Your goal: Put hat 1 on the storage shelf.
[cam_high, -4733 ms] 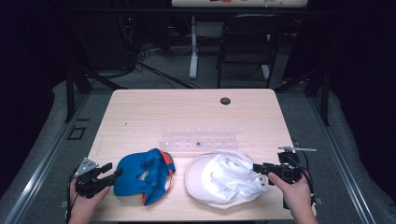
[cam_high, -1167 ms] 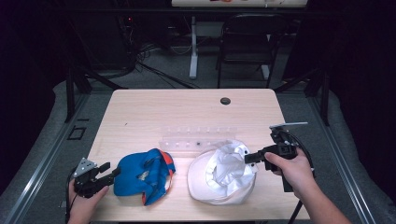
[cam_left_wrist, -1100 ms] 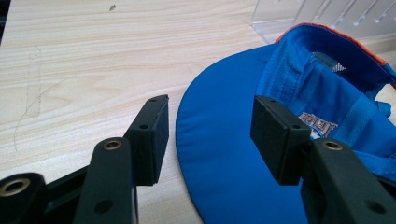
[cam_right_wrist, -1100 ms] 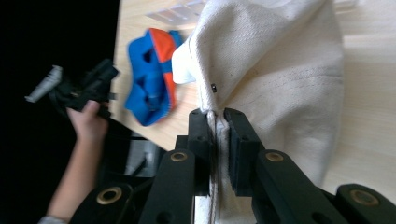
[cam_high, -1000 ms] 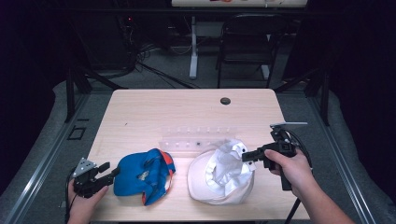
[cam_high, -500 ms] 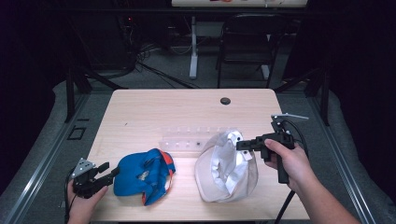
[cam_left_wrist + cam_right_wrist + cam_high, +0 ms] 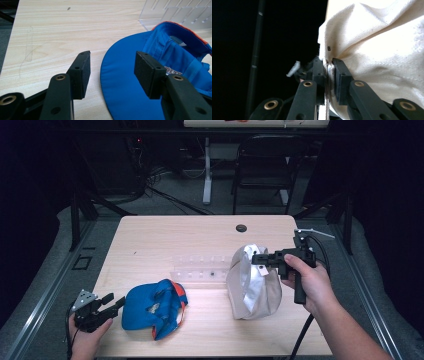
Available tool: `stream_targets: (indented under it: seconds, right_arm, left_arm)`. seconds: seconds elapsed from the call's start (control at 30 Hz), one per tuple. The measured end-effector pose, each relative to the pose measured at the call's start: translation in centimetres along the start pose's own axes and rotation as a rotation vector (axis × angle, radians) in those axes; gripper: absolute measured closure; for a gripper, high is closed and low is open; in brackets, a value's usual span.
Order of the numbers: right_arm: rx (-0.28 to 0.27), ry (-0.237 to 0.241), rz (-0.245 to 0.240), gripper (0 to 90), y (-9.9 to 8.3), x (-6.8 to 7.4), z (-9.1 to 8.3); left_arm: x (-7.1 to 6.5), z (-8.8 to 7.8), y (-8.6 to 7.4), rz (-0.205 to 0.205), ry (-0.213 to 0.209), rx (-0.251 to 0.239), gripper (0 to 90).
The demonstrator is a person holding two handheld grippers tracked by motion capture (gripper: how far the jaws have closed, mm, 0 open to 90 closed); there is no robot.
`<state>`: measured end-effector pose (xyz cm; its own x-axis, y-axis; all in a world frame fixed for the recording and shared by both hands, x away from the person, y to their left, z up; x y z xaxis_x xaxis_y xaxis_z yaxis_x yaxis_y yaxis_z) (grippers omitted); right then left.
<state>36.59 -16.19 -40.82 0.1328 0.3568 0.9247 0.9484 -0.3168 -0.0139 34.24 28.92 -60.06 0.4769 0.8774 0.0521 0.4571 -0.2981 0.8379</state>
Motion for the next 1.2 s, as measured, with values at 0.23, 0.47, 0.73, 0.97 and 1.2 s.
stream_targets:
  seconds: [0.23, 0.47, 0.73, 0.97, 1.2]
  right_arm:
    - [-0.006, 0.069, 0.018, 81.7, 0.8, 1.8, 0.8]
    - [-0.005, 0.104, -0.004, 81.6, 1.2, 4.1, 2.1]
    - [-0.019, 0.142, -0.007, 81.6, 2.1, 6.6, 3.0]
    - [-0.045, 0.138, -0.015, 81.6, 3.4, 8.4, 4.0]
    - [-0.078, 0.150, -0.002, 81.7, 4.7, 9.4, 4.3]
  left_arm:
    - [0.0, 0.0, 0.1, 0.010, 0.004, 0.001, 47.8]
    - [-0.1, -0.1, 0.3, 0.021, 0.009, -0.006, 47.9]
    - [0.1, -0.3, 0.3, 0.017, 0.012, -0.013, 47.9]
    - [-0.1, -0.3, 0.5, 0.028, 0.005, -0.011, 47.9]
    - [0.0, -0.4, 0.5, 0.024, 0.003, -0.015, 47.9]
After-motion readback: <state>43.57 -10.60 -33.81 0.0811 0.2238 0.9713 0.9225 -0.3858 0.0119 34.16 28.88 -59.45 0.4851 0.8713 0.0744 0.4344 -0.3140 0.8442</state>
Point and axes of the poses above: each handheld gripper's, and its own axes: z roughly forward along the jaws, y roughly out of its top, x roughly to its left, the point moved 9 cm from there along z, roughly forward along the jaws, and after that the axes turned 14 degrees about z, right-handed, at the moved point
